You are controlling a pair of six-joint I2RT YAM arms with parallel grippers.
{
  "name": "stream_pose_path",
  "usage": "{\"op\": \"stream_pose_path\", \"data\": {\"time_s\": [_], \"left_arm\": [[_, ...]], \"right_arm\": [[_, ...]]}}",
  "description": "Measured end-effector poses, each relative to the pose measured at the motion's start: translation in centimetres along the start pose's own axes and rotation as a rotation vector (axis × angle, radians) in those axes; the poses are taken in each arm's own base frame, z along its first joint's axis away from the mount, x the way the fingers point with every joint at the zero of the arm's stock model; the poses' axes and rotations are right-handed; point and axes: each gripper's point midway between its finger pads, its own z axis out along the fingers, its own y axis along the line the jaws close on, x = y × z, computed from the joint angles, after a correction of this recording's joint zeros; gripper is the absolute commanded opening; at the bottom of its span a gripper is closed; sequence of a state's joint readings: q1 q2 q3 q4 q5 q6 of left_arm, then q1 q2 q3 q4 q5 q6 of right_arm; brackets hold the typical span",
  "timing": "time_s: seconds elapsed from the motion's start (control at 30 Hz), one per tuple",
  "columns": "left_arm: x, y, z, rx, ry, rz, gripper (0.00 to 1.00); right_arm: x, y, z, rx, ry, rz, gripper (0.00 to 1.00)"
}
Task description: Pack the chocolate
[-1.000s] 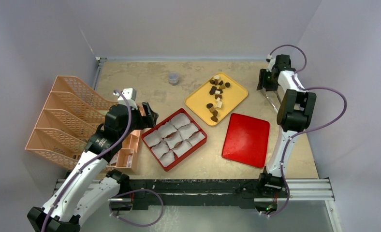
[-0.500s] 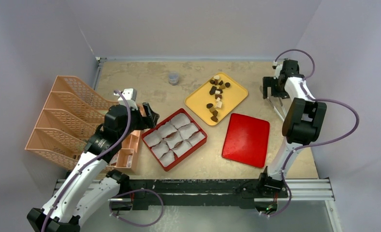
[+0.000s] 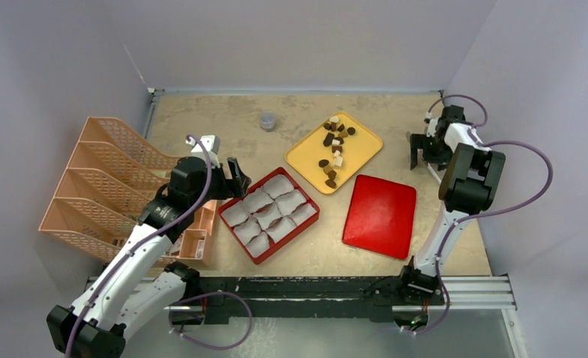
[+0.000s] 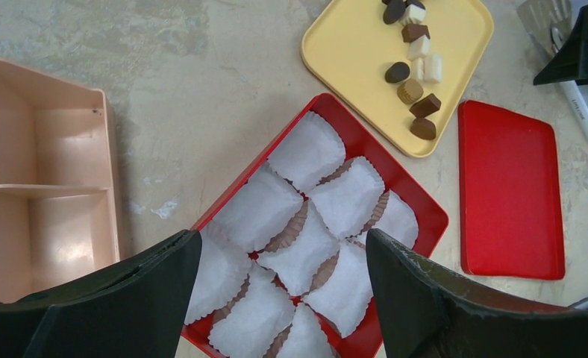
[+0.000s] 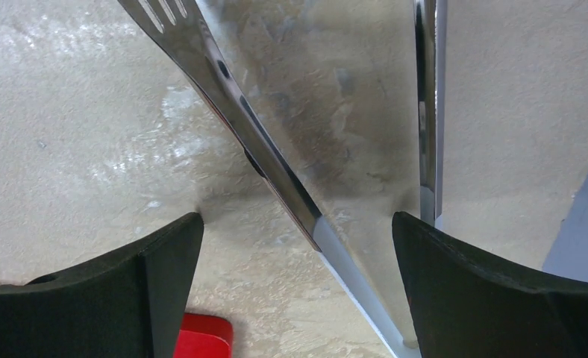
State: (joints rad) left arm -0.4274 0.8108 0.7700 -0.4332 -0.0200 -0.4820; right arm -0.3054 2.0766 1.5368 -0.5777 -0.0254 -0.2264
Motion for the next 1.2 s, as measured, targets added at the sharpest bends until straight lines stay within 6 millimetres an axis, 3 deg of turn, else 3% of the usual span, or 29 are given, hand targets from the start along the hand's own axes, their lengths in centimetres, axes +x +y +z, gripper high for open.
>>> {"op": "stream_pose_path", "data": {"time_s": [0.17,0.33,0.53,0.73,0.93,1.03,1.2], "left_arm": [[0.7,0.2,0.8,-0.012,0.037,0.004,0.80],[0.6,0.2,0.8,-0.009,0.033,0.004,0.80],[0.6,0.2,0.8,-0.007,0.032,0.005,0.80],[0.2,0.0,0.3,0.002,0.013,0.014,0.80],[-0.1,-0.1,-0.3,0.012,-0.006,0.015,0.80],[-0.5,-0.3,-0.7,0.021,-0.026,0.014,0.80],[-0.9,-0.5,-1.3,0.031,-0.048,0.014,0.80]], "right_arm": [[-0.3,-0.3,0.1,-0.006,-0.006,0.005,0.90],[-1.0,0.4,-0.1,-0.050,-0.026,0.012,0.60],[-2.4,1.0,-0.2,-0.084,-0.076,0.039,0.36],[-4.5,2.4,-0.3,-0.118,-0.149,0.030,0.25],[-8.5,4.9,-0.8,-0.141,-0.239,-0.003,0.15],[-10.4,5.9,-0.6,-0.147,-0.281,-0.008,0.17],[-11.6,6.4,-0.4,-0.145,-0.298,-0.020,0.46]]}}
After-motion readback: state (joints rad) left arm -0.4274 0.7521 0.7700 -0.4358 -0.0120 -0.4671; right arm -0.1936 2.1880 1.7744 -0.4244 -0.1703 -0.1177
